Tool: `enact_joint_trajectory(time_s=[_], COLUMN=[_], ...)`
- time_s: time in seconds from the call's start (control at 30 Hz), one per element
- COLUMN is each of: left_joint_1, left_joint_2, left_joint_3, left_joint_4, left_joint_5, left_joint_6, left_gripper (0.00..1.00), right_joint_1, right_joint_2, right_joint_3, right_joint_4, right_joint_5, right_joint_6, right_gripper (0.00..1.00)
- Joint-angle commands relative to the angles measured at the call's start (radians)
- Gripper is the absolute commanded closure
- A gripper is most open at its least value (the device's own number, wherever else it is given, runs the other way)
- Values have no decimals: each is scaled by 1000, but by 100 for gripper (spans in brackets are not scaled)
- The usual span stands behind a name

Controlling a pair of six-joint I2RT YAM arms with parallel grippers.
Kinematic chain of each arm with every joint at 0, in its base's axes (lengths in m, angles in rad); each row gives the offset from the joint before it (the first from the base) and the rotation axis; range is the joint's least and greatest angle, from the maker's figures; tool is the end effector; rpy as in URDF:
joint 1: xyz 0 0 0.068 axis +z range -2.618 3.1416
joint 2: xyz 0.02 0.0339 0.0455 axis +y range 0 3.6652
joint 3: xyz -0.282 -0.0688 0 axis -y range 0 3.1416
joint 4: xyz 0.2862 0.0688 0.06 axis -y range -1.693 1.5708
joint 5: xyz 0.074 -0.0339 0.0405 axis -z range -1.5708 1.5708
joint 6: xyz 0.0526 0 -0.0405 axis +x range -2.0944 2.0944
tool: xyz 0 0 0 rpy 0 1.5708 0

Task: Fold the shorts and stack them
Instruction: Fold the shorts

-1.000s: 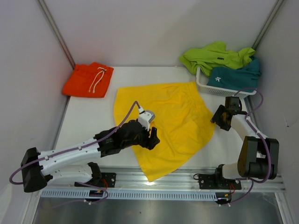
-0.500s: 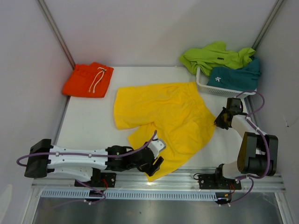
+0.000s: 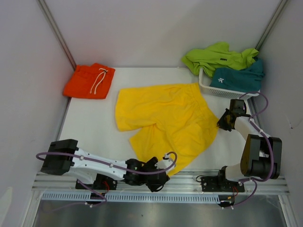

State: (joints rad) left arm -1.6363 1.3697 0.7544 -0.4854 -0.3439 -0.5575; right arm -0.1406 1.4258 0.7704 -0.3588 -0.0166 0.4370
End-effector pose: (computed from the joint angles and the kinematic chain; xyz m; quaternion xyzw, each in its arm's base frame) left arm -0.0012 -0.2885 0.1635 0.4579 0.8426 -0.1282 0.2528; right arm 0.3067 -0.0425 0.1582 0.2716 0.9223 0.0485 0.2705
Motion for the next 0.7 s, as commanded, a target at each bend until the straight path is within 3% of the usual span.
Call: enact_joint_trajectory(time_s=[0.0,0.17,0.33,0.37,0.43,0.6,0.67], left_joint_1=[-2,-2,0,0,-3,-31,-62], left_joint_2=[38,124,123,114,100,16,-21], left_joint_3=[51,66,51,49,51,77,106], left_joint_4=[11,16,60,73,71,47,19], left_joint_5=[-35,-18,63,75,89,169,192], left_joint_6=[1,2,-16,-18,-19,5,11], left_gripper=[26,37,69,85,100,100,100], right_joint_1=[-5,-8,-8,-10,-8,-8,-10], right_joint_2=[-21,-19,-27,-28,-41,-152,-203], right_joint_3=[17,23,44,61,79,86,81], right_joint_4=[-5,-8,-46,-80,-127,-262,-330], right_joint_5=[0,-8,-3,-2,12,20,101], right_joint_6=[-6,-6,5,12,35,126,164], right_gripper=[100,100,100,100,100,100,100])
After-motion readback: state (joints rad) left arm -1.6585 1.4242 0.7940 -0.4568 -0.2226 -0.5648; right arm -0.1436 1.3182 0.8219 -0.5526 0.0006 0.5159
